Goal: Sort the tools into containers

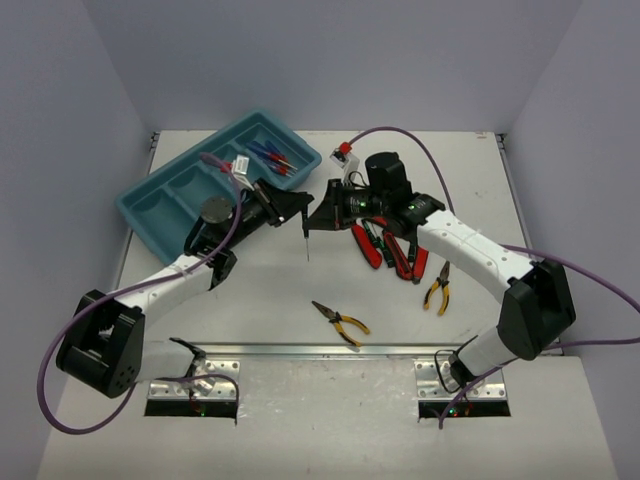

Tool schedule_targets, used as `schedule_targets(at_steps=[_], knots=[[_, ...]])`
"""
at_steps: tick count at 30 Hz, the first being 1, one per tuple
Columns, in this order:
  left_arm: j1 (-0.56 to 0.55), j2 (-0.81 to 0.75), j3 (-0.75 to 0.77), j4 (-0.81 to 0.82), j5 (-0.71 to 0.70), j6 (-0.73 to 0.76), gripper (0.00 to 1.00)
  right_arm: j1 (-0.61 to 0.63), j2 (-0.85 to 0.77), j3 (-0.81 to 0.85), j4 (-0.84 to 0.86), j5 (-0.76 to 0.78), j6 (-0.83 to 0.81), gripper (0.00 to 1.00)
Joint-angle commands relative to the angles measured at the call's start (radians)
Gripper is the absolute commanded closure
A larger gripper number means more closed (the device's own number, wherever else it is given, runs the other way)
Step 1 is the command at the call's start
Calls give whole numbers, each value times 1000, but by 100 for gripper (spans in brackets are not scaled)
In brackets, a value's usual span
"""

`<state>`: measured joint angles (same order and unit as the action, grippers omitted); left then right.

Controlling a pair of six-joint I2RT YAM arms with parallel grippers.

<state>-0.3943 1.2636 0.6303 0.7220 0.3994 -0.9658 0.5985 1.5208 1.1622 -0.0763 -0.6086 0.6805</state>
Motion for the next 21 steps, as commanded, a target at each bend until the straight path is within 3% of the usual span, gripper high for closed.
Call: schedule_targets(at_steps=[1,2,3,5,6,8,10,12,16,19,21], knots=[[-11,-7,60,-12,-23,31,100,-11,-17,18,24,32,-4,100],[-11,-9,67,-67,-48,50,100,-16,-19,15,19,45,1,92],[-11,-13,76,-144,-79,76,100,-20,-22,10,9,68,7,77],[-7,-10,154,-318,-232,138,100,-35,-42,-4,-18,125,7,23],[-1,5,219,-444,-334,168,100,-45,-56,-9,-45,171,0,4],[37,71,365,-691,-517,206,100,-69,-92,-18,-116,294,-31,1],[143,144,459,-813,-559,216,100,-107,-120,-28,-162,352,-59,1],[212,241,518,-838,-546,213,100,-191,-141,-37,-205,346,-69,1],[288,418,762,-950,-684,228,100,-309,-182,-61,-293,366,-97,1],[309,598,915,-1030,-741,234,100,-329,-187,-67,-362,486,-164,1],[316,690,1009,-1074,-765,230,91,-329,-185,-82,-395,525,-195,1]])
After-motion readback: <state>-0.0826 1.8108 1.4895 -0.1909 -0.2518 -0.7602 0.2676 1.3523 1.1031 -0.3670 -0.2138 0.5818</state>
